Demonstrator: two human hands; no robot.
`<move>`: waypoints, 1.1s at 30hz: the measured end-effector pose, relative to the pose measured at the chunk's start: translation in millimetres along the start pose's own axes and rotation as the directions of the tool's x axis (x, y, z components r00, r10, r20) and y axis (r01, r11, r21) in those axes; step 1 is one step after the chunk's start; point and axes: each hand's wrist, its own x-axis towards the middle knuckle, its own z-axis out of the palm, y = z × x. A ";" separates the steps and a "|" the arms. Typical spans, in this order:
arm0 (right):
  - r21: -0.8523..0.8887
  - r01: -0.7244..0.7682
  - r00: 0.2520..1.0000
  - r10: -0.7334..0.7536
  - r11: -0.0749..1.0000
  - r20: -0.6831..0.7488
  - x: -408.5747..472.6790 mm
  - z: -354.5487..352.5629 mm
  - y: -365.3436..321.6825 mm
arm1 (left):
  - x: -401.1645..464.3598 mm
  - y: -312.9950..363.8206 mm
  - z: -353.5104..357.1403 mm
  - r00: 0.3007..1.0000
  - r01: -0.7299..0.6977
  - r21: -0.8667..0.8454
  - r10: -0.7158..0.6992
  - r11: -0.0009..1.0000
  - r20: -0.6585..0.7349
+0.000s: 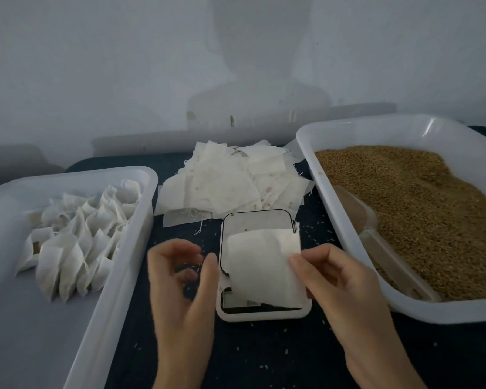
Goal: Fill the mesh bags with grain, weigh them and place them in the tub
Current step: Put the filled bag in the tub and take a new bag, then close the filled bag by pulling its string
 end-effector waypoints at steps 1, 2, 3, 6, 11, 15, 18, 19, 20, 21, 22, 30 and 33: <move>-0.009 0.019 1.000 -0.019 1.000 0.002 -0.5 1.5 -1.6 | -0.2 6.0 -1.5 0.994 -0.100 0.043 0.098 0.994 0.048; -0.013 0.036 0.999 -0.036 0.999 0.010 -1.6 2.9 -2.8 | -0.8 12.6 -0.6 0.980 -0.141 0.062 0.131 0.988 0.151; -0.001 0.049 0.998 -0.049 0.999 0.027 -2.8 4.8 -4.0 | -2.5 17.3 2.3 0.953 -0.142 0.067 0.118 0.988 0.279; 0.030 0.101 0.990 -0.104 0.994 0.091 -7.2 9.5 -5.3 | -8.3 21.9 14.5 0.876 -0.034 0.072 -0.005 0.997 0.483; -0.200 0.292 0.953 -0.266 0.935 0.147 -8.5 8.1 2.2 | -7.5 14.4 24.5 0.890 0.112 -0.001 -0.100 0.994 0.445; -0.234 0.333 0.942 -0.314 0.913 0.116 -4.8 2.9 4.1 | -4.8 9.5 26.3 0.874 0.250 -0.081 -0.188 0.965 0.447; -0.322 0.388 0.922 -0.360 0.864 0.144 -2.9 2.7 5.0 | -2.6 6.6 26.0 0.883 0.222 -0.039 -0.184 0.974 0.432; -0.349 0.398 0.917 -0.368 0.848 0.152 -2.7 3.5 5.4 | -1.8 5.3 26.0 0.891 0.214 -0.022 -0.186 0.977 0.414; -0.371 0.400 0.916 -0.367 0.838 0.159 -2.4 4.2 5.3 | -1.0 4.4 26.0 0.900 0.216 -0.016 -0.193 0.976 0.392; -0.386 0.401 0.916 -0.366 0.831 0.164 -2.3 4.7 5.2 | -0.2 3.6 26.1 0.910 0.210 -0.004 -0.194 0.978 0.368; -0.399 0.404 0.915 -0.366 0.823 0.171 -2.4 5.1 4.9 | 0.2 3.4 26.4 0.919 0.192 0.018 -0.186 0.981 0.348; -0.620 0.487 0.831 -0.545 0.615 0.112 1.9 2.0 -4.7 | -3.7 7.8 27.8 0.917 -0.026 0.308 -0.100 0.951 0.387; -0.694 0.554 0.797 -0.533 0.460 0.283 0.5 1.7 -11.6 | -2.7 9.0 27.8 0.924 -0.052 0.327 -0.078 0.944 0.374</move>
